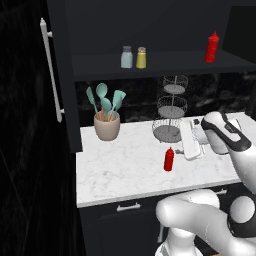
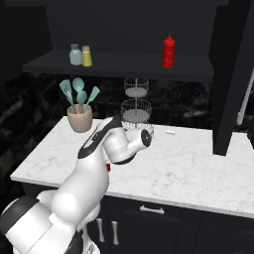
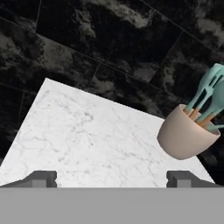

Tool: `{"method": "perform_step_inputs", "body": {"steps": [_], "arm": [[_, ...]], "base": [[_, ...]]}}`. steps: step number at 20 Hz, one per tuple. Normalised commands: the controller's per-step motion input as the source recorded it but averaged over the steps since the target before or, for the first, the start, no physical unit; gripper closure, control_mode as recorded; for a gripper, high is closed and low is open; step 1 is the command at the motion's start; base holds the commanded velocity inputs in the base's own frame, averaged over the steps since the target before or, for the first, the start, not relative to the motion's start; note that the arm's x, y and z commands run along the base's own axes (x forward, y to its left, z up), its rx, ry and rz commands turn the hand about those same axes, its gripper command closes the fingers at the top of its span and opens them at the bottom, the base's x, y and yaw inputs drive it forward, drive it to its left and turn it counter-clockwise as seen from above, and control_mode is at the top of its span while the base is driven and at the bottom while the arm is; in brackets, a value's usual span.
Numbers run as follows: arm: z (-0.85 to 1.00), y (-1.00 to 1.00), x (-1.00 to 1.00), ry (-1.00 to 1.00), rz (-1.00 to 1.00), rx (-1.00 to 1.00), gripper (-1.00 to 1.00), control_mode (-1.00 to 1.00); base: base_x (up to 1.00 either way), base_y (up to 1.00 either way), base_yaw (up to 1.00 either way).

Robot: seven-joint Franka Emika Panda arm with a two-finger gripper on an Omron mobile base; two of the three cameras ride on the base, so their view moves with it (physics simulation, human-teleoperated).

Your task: Put the shaker and condiment bottle from the counter next to their counterparts in the cabinet.

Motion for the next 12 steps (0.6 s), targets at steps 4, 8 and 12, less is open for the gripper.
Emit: {"method": "perform_step_inputs", "body": {"steps": [4,8,12], "arm": [[-0.09,0.0,0.01,0.0,0.08,0.0,-1.0,-1.0],[-0.33,0.0,0.0,0.0,0.09,0.0,-1.0,-1.0],[-0.4,0.0,0.0,0.07,0.01,0.0,-1.0,-1.0]], "base": [[0.0,0.0,0.0],[0.0,0.0,0.0],[0.0,0.0,0.0]]}}
